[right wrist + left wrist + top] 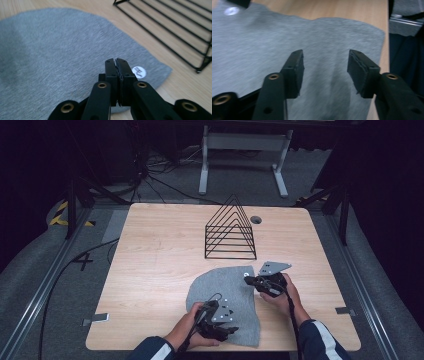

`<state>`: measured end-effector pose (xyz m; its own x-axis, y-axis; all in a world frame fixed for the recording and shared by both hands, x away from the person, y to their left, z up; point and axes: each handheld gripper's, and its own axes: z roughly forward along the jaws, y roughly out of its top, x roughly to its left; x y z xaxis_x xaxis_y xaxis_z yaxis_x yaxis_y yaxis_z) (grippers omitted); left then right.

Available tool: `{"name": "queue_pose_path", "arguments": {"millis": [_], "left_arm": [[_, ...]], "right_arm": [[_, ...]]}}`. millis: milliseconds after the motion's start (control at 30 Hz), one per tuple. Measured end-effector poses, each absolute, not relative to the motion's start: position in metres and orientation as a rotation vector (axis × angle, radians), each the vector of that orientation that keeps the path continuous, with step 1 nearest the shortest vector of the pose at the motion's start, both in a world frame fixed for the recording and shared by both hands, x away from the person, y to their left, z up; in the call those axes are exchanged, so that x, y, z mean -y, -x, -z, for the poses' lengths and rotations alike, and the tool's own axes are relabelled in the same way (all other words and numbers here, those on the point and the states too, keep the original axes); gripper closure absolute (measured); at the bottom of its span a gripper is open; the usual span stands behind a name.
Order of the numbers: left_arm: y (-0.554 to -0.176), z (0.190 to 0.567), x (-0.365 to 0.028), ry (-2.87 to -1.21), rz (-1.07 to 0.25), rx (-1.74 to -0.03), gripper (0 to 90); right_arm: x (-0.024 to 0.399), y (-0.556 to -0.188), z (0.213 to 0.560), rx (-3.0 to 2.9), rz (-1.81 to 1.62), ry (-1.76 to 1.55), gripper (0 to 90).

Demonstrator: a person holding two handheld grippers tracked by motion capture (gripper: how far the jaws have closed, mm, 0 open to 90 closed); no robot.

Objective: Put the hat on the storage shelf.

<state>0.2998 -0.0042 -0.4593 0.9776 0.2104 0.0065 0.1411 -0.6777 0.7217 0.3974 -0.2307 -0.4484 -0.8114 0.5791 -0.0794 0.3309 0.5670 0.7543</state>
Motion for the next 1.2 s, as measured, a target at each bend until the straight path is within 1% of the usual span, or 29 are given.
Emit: {"name": "queue_pose_path", "arguments": {"millis": [33,133,167,233,300,367,533,567,600,733,800,833,867,1000,1033,1067,1100,1200], "left_arm": [[-0.299,0.461,0.006,-2.333,-0.105,-0.24,52.5],[-0.299,0.467,0.007,-2.363,-0.082,-0.198,54.1],[-0.3,0.467,0.002,-2.352,-0.055,-0.232,54.9],[-0.302,0.466,-0.001,-2.364,-0.055,-0.229,55.4],[-0.307,0.467,-0.013,-2.358,-0.048,-0.243,55.4],[-0.309,0.467,-0.02,-2.368,-0.058,-0.258,55.5],[-0.318,0.464,-0.048,-2.392,-0.126,-0.356,55.3],[-0.322,0.463,-0.056,-2.405,-0.159,-0.388,51.5],[-0.325,0.463,-0.061,-2.401,-0.169,-0.425,50.2],[-0.335,0.463,-0.076,-2.393,-0.218,-0.528,50.2],[-0.34,0.462,-0.08,-2.389,-0.225,-0.577,46.6],[-0.34,0.462,-0.08,-2.389,-0.225,-0.577,46.2],[-0.345,0.463,-0.083,-2.373,-0.252,-0.625,45.8],[-0.352,0.463,-0.089,-2.357,-0.271,-0.659,44.1],[-0.354,0.464,-0.09,-2.344,-0.294,-0.689,41.8],[-0.357,0.463,-0.092,-2.347,-0.295,-0.717,41.8],[-0.36,0.463,-0.098,-2.314,-0.266,-0.767,39.1],[-0.355,0.457,-0.107,-2.276,-0.246,-0.758,35.4]], "right_arm": [[0.227,-0.399,0.452,-2.502,-1.078,-0.752,88.7],[0.226,-0.4,0.456,-2.515,-1.05,-0.763,88.9],[0.227,-0.4,0.457,-2.523,-1.026,-0.762,88.9],[0.228,-0.399,0.46,-2.526,-1.016,-0.778,89.1],[0.23,-0.399,0.46,-2.527,-1.019,-0.79,89.2],[0.231,-0.398,0.459,-2.53,-1.007,-0.793,89.3],[0.237,-0.387,0.457,-2.558,-0.982,-0.793,89.3],[0.238,-0.378,0.455,-2.58,-0.948,-0.776,89.3],[0.238,-0.375,0.454,-2.585,-0.933,-0.766,89.3],[0.239,-0.355,0.451,-2.631,-0.902,-0.763,89.3],[0.237,-0.345,0.451,-2.649,-0.892,-0.761,89.3],[0.235,-0.34,0.45,-2.659,-0.88,-0.752,89.2],[0.234,-0.334,0.449,-2.673,-0.872,-0.744,89.2],[0.227,-0.318,0.448,-2.732,-0.885,-0.715,87.6],[0.225,-0.314,0.448,-2.751,-0.889,-0.69,86.6],[0.225,-0.314,0.448,-2.751,-0.889,-0.69,86.6],[0.221,-0.31,0.445,-2.746,-0.874,-0.654,84.7],[0.226,-0.311,0.436,-2.665,-0.929,-0.653,84.2]]}}
